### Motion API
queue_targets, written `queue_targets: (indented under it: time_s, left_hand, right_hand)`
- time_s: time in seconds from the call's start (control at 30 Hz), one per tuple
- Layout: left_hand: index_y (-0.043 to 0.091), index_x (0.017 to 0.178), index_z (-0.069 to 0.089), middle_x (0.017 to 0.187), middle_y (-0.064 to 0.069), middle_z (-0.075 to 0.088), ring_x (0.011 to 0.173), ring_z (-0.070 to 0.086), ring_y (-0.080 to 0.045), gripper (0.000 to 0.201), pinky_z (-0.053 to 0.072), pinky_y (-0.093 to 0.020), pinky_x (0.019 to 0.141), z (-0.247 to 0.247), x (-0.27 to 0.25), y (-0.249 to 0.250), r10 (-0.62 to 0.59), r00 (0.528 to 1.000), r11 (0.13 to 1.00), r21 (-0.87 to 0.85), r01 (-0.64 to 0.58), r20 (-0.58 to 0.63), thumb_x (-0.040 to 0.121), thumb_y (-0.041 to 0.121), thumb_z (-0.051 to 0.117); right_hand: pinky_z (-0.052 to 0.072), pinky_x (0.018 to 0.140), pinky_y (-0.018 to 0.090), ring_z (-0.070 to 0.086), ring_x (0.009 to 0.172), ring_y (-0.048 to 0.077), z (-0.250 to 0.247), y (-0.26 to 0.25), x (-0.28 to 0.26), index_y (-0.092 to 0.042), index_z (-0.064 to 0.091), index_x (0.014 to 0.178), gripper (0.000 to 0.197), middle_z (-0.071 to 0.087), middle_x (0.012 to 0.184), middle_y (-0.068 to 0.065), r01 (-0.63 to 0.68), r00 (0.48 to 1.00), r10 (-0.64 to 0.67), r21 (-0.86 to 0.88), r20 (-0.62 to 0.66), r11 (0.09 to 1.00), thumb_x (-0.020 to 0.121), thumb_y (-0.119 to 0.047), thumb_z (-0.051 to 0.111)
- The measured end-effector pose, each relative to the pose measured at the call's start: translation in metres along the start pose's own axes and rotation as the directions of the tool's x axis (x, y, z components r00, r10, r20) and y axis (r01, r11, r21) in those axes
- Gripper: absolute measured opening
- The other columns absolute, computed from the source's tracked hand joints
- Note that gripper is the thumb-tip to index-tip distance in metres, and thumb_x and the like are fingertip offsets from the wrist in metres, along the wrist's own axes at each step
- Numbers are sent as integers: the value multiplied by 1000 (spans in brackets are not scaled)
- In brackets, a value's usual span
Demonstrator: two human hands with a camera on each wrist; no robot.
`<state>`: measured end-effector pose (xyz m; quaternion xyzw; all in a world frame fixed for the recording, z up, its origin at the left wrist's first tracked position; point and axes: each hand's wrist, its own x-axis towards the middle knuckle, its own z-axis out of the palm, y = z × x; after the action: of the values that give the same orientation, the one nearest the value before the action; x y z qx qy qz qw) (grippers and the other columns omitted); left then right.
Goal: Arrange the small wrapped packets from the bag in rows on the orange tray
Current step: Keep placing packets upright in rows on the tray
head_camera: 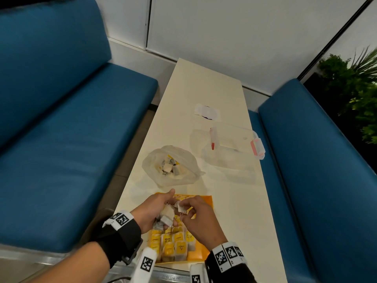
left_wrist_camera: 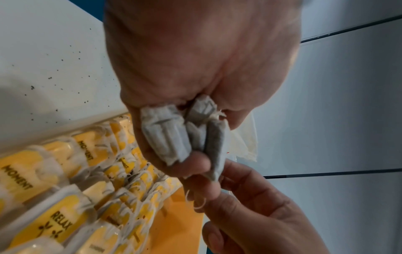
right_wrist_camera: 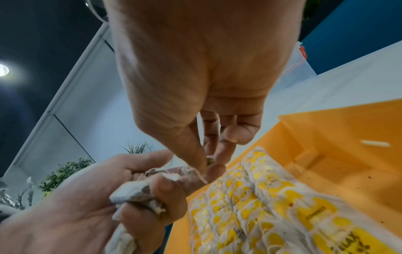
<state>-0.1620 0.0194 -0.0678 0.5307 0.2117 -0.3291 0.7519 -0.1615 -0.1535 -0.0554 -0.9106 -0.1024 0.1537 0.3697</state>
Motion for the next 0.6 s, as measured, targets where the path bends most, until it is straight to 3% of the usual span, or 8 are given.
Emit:
queue_targets:
  time_s: [0.17,0.27,0.37,0.43,0.53,0.6]
  left_hand:
    - [2,110,66,105,-24,75,58,63,-24,39,39,-25,47,-1,0,4,8,998,999,42,-10,60,104,37,50]
    - [4,110,68,101,-21,76,56,61,-20,26,36,-22,46,-2,0,5,41,999,991,127,-45,35,101,25,55]
    - [18,121,63,97,-17,78,57,62,-19,24,36,-24,50,-6,3,3,76,997,967,244,-75,5,97,21,60]
    - [26,120,64,93,-12,79,62,62,-20,29,39,-25,52,-8,5,2,109,994,939,329,-101,-5,92,21,66]
    - [38,116,69,87,-8,77,63,64,-16,38,44,-24,53,-6,3,3,224,974,869,444,-218,40,82,26,80]
    - [37,114,73,81,-3,73,60,64,-10,40,47,-21,54,-4,2,2,308,947,799,515,-311,96,77,29,87]
  right_hand:
    - [46,70,8,60,83,1,-7,3,3,-28,69,92,25,64,94,-10,23,992,-18,33,-126,999,86,-3,67]
    - [46,74,8,62,86,1,-19,1,8,-21,73,93,17,69,91,-10,1,980,1,9,-199,1000,87,-6,67]
    - [46,81,14,62,92,3,-38,-7,13,-20,75,99,18,69,101,-9,2,999,-9,-211,-34,977,90,-11,63]
    - [45,80,17,61,90,5,-46,-14,15,-20,76,99,20,69,101,-8,20,997,3,-308,73,951,90,-11,60]
    - [42,66,11,59,73,-2,-50,-19,17,-23,73,92,20,69,82,-10,16,999,-7,-227,40,974,86,-8,62]
    - [43,64,9,58,71,-5,-49,-21,16,-25,72,87,19,69,77,-10,15,999,-9,-159,39,987,83,-8,67]
